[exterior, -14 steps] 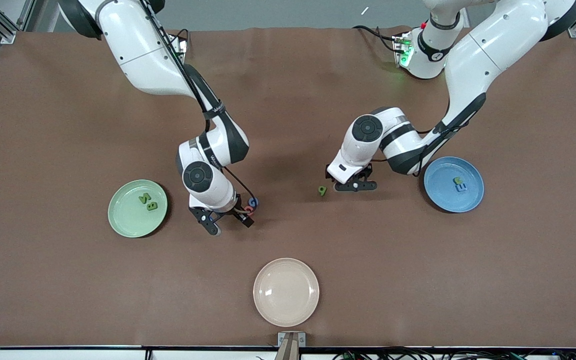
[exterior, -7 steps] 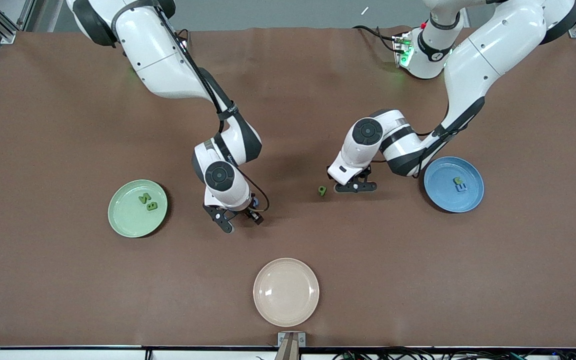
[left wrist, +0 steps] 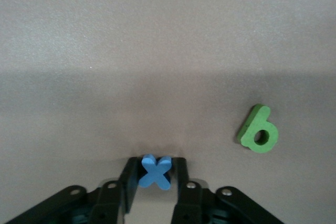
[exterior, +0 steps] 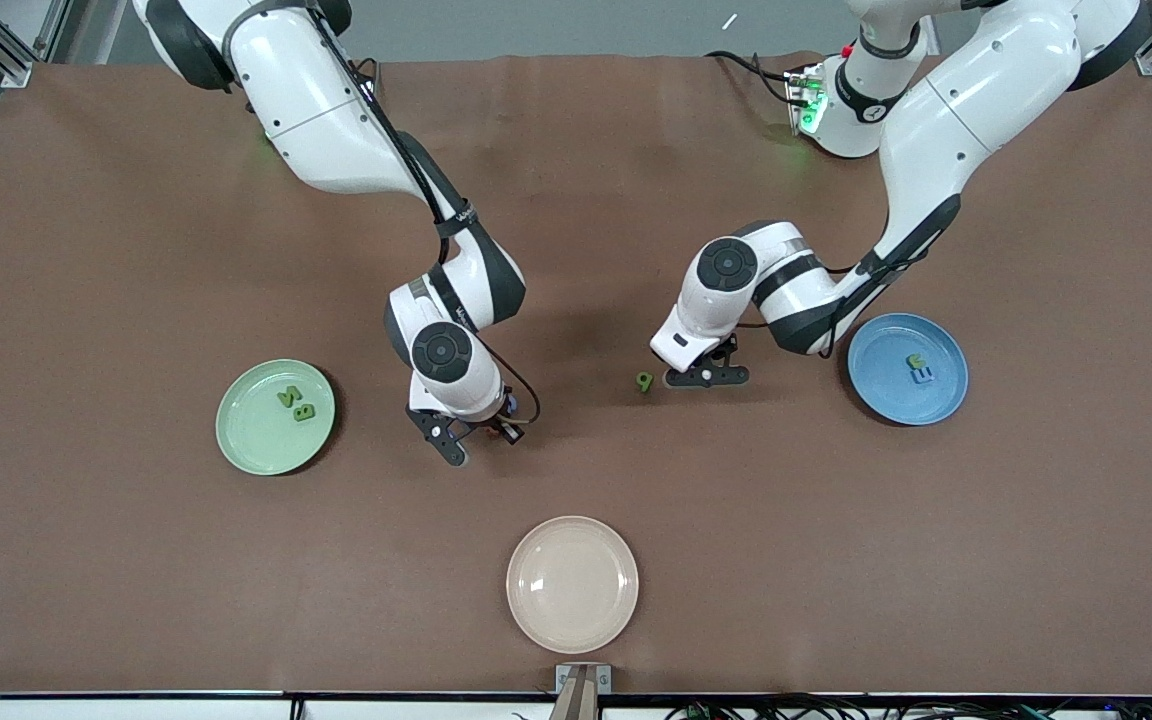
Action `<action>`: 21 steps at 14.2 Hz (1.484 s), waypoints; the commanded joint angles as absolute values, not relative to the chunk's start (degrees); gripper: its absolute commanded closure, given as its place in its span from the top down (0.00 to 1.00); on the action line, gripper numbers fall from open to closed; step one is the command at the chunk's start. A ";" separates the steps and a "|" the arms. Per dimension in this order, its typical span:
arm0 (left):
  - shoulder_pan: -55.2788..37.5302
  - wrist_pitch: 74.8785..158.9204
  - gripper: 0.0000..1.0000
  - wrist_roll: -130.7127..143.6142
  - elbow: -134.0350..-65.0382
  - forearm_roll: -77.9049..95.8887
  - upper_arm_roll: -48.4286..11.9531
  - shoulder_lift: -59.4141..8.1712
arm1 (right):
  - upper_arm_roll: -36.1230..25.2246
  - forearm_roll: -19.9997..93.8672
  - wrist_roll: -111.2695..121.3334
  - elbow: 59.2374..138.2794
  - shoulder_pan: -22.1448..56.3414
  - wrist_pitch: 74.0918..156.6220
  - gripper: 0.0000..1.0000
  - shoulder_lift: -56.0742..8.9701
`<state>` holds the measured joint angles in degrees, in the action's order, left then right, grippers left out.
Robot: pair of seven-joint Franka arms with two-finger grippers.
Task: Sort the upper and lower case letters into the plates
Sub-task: 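Grasp the blue x with the left gripper while the right gripper grasps pink letter, then drop the x into the blue plate while the right gripper drops pink letter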
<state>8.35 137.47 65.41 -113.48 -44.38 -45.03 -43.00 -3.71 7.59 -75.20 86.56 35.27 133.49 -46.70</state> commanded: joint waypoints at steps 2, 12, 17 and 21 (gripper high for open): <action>8.08 137.55 0.13 65.92 -112.85 -44.56 -43.77 -42.37 | -5.01 4.31 -72.71 85.79 32.71 126.06 0.00 -44.30; 40.48 124.63 0.10 55.38 -122.42 -44.03 -67.66 -36.12 | -5.01 4.22 -34.65 95.36 13.64 116.19 0.00 -31.90; 60.09 124.72 0.10 41.25 -130.24 -47.09 -74.09 -36.12 | -5.01 4.22 -23.14 104.05 7.57 124.70 0.00 -30.32; 68.80 125.59 0.11 31.93 -132.80 -50.88 -74.09 -36.74 | -5.01 4.22 -16.97 108.45 4.05 131.82 0.00 -30.85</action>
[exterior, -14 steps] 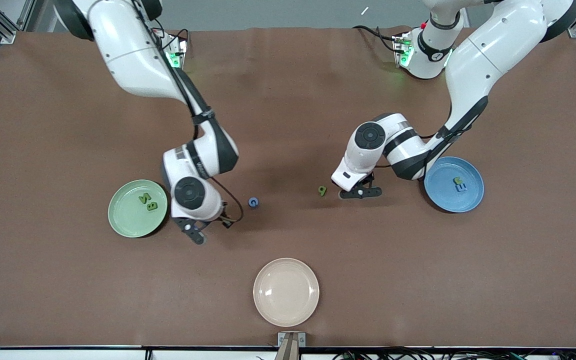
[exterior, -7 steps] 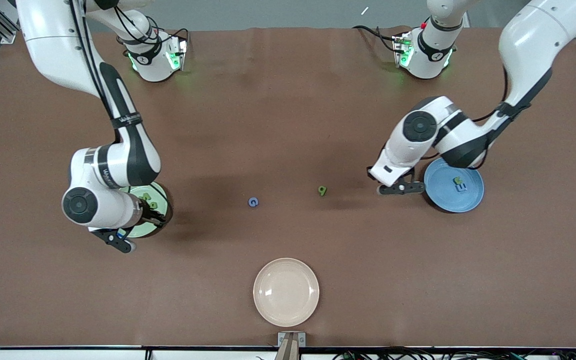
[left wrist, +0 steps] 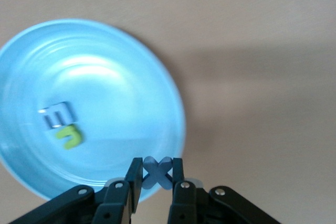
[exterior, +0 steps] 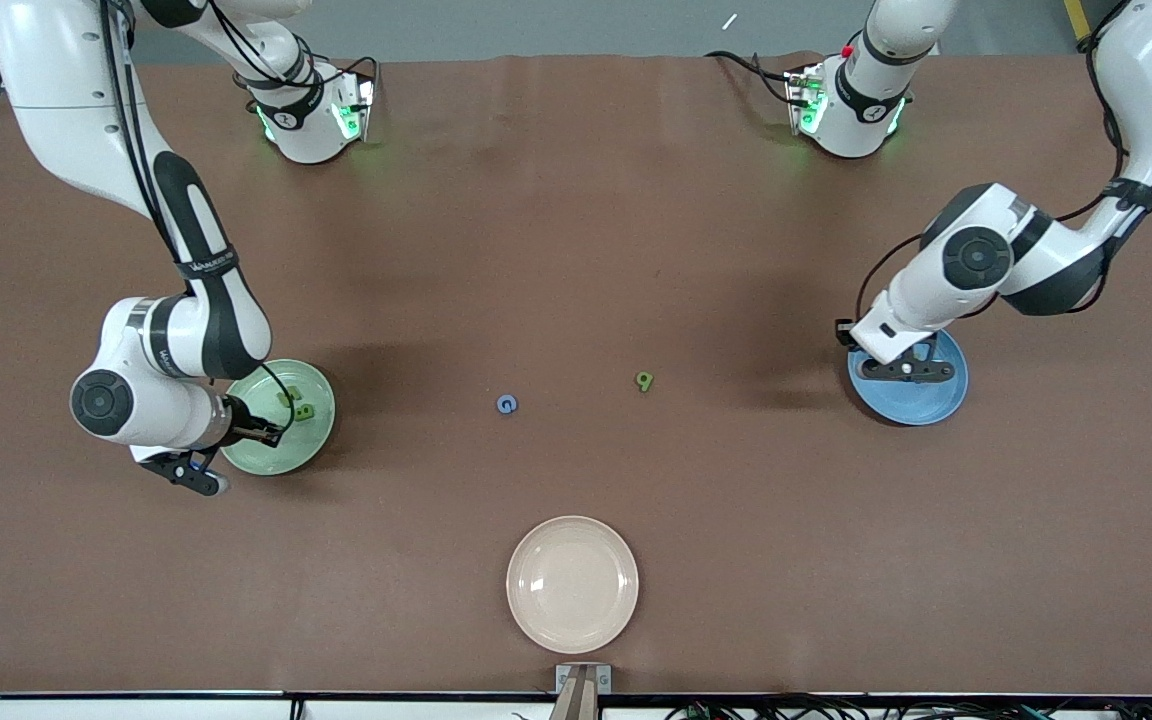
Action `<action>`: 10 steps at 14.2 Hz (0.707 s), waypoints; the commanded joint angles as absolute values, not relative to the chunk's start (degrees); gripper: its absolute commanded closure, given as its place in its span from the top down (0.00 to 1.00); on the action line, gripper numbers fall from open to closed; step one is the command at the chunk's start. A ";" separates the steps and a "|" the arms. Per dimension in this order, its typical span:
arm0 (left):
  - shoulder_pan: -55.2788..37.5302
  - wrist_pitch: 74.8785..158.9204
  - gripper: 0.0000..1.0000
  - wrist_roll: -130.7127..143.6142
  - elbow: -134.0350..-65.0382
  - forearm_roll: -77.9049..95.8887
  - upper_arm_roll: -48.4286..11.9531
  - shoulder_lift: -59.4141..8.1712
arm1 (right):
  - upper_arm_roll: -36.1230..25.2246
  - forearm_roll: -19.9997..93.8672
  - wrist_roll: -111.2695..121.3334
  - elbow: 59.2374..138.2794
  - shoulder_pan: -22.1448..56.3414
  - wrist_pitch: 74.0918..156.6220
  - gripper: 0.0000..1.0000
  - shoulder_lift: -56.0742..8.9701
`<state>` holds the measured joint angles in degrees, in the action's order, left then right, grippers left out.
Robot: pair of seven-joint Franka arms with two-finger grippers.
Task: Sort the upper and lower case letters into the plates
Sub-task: 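Drop the x into the blue plate while the right gripper drops pink letter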
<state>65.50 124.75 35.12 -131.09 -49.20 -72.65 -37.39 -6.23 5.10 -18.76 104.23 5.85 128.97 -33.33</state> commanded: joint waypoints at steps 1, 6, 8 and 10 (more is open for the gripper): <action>70.21 125.68 0.11 29.90 -132.98 -51.41 -73.92 -36.91 | -5.01 4.22 -16.96 109.68 4.04 134.10 0.00 -30.85; 72.25 131.30 0.11 26.98 -135.17 -56.77 -69.70 -38.14 | -5.01 4.22 -16.61 110.57 3.69 134.56 0.64 -31.03; 72.25 132.01 0.11 26.98 -135.70 -59.14 -67.77 -38.67 | -4.92 4.22 -16.08 110.04 3.43 132.29 1.00 -30.42; 72.16 133.32 0.11 26.98 -136.32 -59.85 -66.37 -39.29 | -4.57 5.09 -18.18 107.77 4.39 126.86 1.00 -28.58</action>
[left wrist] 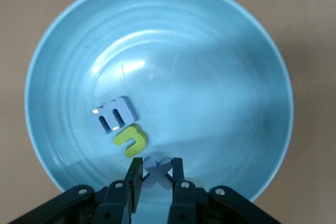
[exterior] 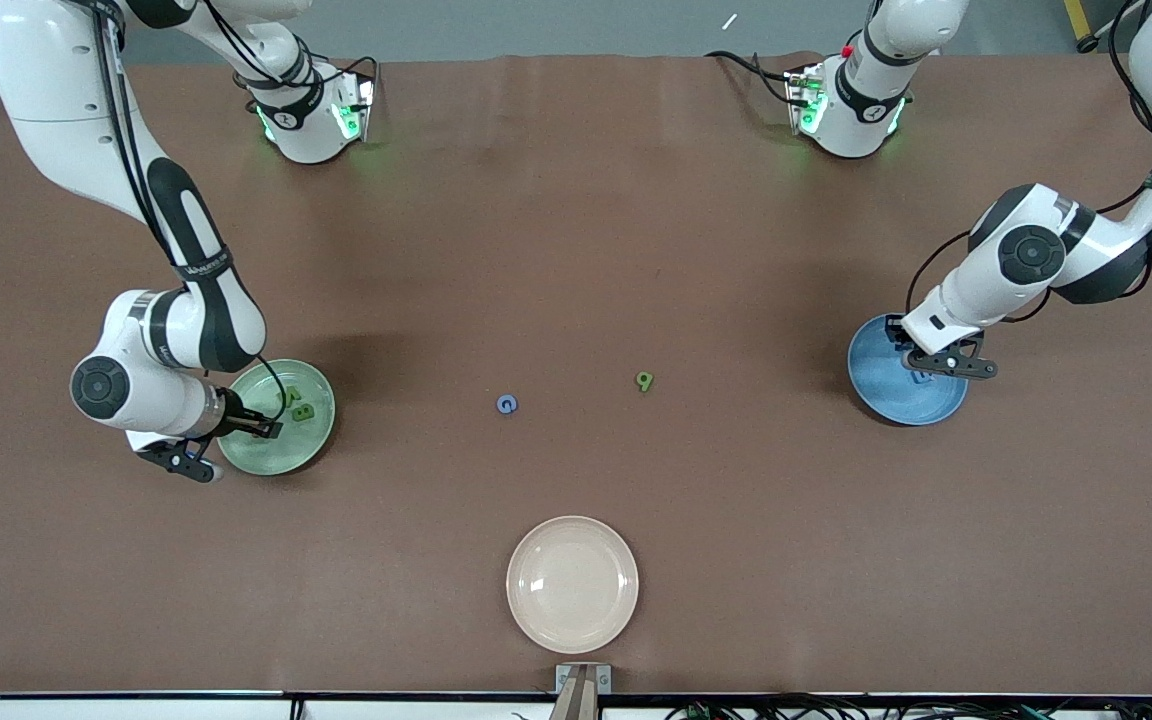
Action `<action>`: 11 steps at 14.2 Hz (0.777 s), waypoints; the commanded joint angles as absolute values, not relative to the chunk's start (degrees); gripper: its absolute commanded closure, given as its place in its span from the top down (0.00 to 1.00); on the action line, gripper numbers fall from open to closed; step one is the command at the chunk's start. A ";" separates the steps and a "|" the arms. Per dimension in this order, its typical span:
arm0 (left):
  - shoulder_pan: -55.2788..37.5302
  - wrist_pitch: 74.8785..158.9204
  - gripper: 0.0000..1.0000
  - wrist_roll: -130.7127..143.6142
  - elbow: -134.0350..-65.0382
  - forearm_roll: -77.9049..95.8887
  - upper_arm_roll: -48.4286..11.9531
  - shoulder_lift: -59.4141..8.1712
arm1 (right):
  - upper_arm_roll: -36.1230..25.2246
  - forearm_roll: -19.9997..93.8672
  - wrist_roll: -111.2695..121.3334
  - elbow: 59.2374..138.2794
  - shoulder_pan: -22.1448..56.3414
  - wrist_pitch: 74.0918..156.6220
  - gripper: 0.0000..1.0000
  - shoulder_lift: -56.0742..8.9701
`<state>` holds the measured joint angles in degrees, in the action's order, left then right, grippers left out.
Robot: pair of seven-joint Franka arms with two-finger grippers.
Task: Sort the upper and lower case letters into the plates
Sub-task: 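Reach the left gripper to green b while the right gripper grasps blue letter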
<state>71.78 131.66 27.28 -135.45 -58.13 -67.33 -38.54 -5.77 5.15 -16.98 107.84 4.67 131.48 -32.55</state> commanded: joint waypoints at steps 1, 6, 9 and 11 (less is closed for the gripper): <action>72.16 133.85 0.11 26.98 -136.49 -59.94 -65.92 -39.20 | -4.40 5.18 -22.37 106.45 5.70 123.96 1.00 -27.61; 72.16 133.95 0.14 26.90 -136.93 -59.94 -65.83 -39.11 | -0.71 6.23 -46.46 105.47 15.81 122.34 1.00 -25.14; 72.16 133.95 0.94 23.92 -136.85 -59.85 -65.92 -38.67 | 0.44 8.43 -48.95 102.93 20.72 122.87 1.00 -26.19; 72.16 133.86 0.99 23.90 -136.15 -59.68 -67.40 -38.58 | 0.35 9.14 -49.65 100.99 24.24 125.31 1.00 -28.82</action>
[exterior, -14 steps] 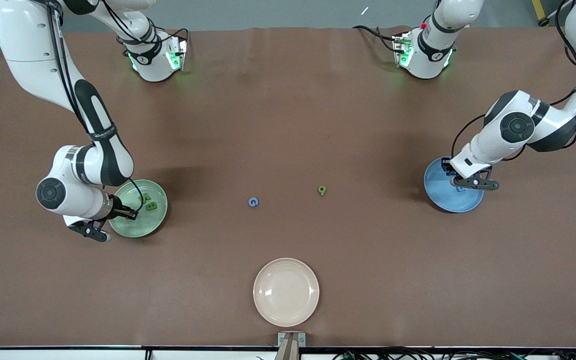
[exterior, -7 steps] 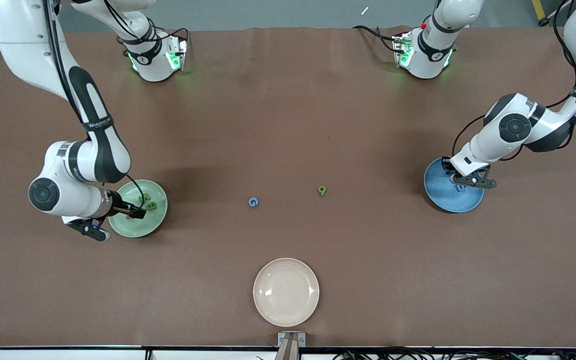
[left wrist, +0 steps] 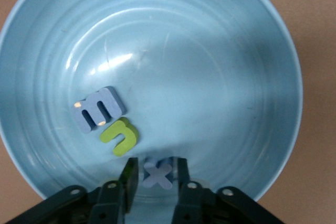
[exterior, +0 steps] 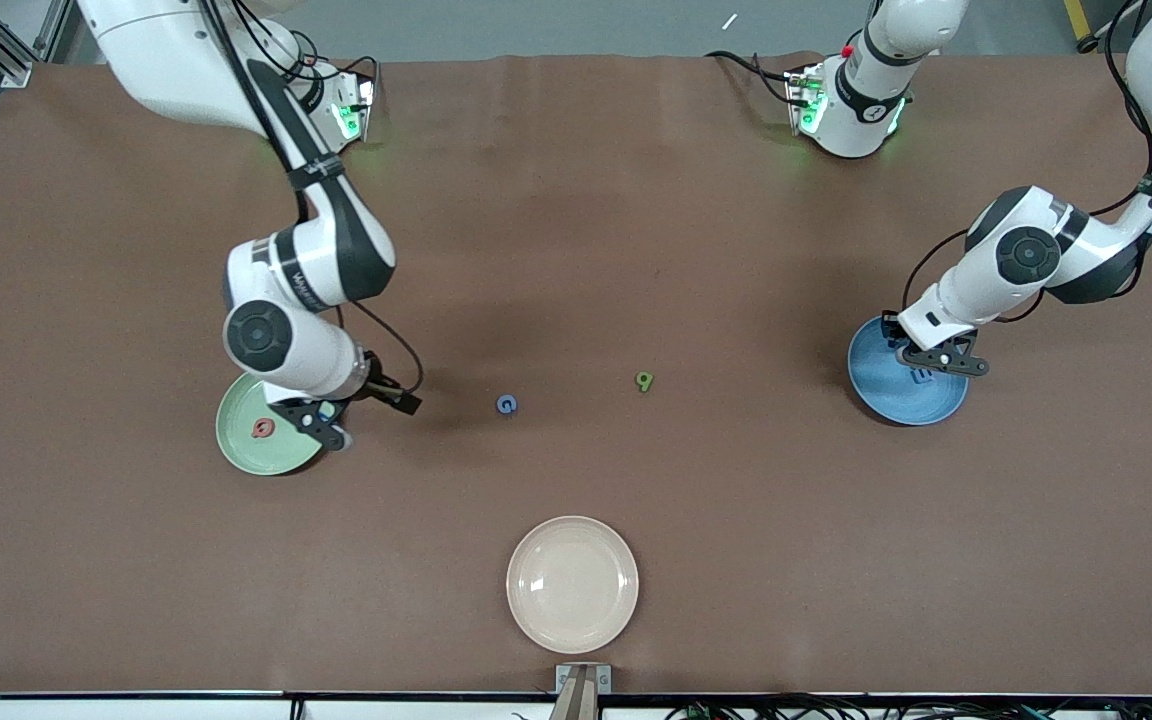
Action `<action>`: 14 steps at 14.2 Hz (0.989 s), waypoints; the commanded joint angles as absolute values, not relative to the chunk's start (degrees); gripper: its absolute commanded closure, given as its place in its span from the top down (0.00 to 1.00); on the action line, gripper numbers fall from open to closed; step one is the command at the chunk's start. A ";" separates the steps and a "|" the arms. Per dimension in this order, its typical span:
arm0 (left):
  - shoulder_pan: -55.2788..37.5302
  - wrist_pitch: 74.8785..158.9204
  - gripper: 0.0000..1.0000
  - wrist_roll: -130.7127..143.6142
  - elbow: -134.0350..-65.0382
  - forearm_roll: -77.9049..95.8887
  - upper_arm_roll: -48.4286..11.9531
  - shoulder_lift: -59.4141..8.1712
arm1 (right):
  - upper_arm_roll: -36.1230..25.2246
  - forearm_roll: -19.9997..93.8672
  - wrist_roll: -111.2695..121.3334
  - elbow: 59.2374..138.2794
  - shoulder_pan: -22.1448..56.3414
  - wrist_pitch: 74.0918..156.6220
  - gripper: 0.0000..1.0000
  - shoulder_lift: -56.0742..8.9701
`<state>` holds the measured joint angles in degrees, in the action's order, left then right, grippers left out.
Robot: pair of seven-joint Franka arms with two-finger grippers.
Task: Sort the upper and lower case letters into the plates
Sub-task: 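Reach the left gripper to green b while the right gripper grasps blue letter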
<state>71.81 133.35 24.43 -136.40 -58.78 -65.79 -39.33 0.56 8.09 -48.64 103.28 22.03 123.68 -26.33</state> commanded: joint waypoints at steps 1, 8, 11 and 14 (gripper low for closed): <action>72.16 133.34 0.99 24.08 -135.36 -58.63 -70.54 -38.58 | 0.35 9.66 -52.44 100.99 25.30 128.20 1.00 -29.70; 48.39 127.36 1.00 47.68 -123.24 -46.32 -73.23 -39.20 | -0.09 8.35 -71.35 95.29 31.98 136.32 1.00 -39.62; 28.28 127.35 0.99 59.82 -115.16 -46.32 -61.83 -39.29 | -0.18 4.23 -75.14 92.99 33.13 136.05 0.98 -42.09; 14.45 127.61 0.99 65.47 -108.30 -43.17 -53.72 -41.04 | -0.18 3.25 -75.67 92.73 33.84 136.05 0.89 -43.06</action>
